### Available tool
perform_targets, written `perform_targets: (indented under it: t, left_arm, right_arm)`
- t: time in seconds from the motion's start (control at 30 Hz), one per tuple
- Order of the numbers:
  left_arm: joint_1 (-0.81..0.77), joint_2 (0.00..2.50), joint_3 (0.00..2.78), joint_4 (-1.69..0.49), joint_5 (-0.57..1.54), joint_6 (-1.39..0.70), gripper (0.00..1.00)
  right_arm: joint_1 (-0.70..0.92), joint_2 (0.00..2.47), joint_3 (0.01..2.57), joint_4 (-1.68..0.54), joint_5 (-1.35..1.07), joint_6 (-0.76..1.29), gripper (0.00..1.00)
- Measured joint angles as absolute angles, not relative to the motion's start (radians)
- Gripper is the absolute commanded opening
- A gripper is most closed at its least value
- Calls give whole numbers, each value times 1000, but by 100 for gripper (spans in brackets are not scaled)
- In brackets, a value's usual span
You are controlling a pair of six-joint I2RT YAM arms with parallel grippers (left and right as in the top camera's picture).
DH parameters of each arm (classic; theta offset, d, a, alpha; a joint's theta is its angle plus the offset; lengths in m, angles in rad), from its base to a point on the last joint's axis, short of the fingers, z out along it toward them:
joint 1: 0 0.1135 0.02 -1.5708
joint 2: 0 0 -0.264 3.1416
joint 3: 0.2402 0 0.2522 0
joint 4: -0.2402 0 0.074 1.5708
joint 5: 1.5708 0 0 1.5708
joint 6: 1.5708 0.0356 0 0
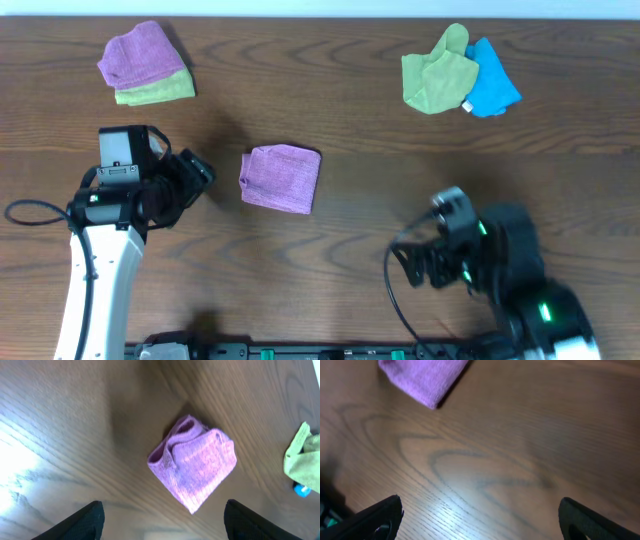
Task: Fold the cloth
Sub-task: 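Return the right arm to rest and grasp the folded cloth with the left gripper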
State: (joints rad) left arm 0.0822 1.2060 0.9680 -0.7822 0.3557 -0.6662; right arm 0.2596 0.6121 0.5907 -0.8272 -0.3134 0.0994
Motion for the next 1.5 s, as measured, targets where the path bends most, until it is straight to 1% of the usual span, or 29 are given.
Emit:
perform_targets:
  t: [0.13,0.23,0.37,0.4,0.47,0.67,0.83,1.0,1.2,1.5]
  left_arm:
    - [58,1204,967,-798,390,-686,78]
    - [10,1202,933,-777,407,-723,80]
    - [-42,1201,812,-668,449,-790,91]
    - [-49,1201,774,-617,461,-812,96]
    - [-56,1201,704,-527,488,-850,95]
    - [-58,1200,478,-164,557,-982,95]
    - [-58,1201,350,33,566,-1074,96]
    - [-58,1226,320,113,550,-1123,99]
    - [-58,1277,319,186,532,-1131,100]
    - [-73,1405,330,395,543,-1171,100]
  right_arm:
    - [258,423,527,-902,-272,178,99]
    - [258,351,512,-922,-242,227,99]
    - [258,332,512,-918,-226,256,99]
    - [258,332,512,-918,-224,260,99]
    - [258,332,512,-917,-223,265,99]
    - [258,332,510,-917,-220,282,99]
    - [258,332,510,-917,-220,286,99]
    - [258,332,510,-917,-220,286,99]
    - [258,332,510,-918,-219,286,99]
    - [258,332,509,-917,-219,286,99]
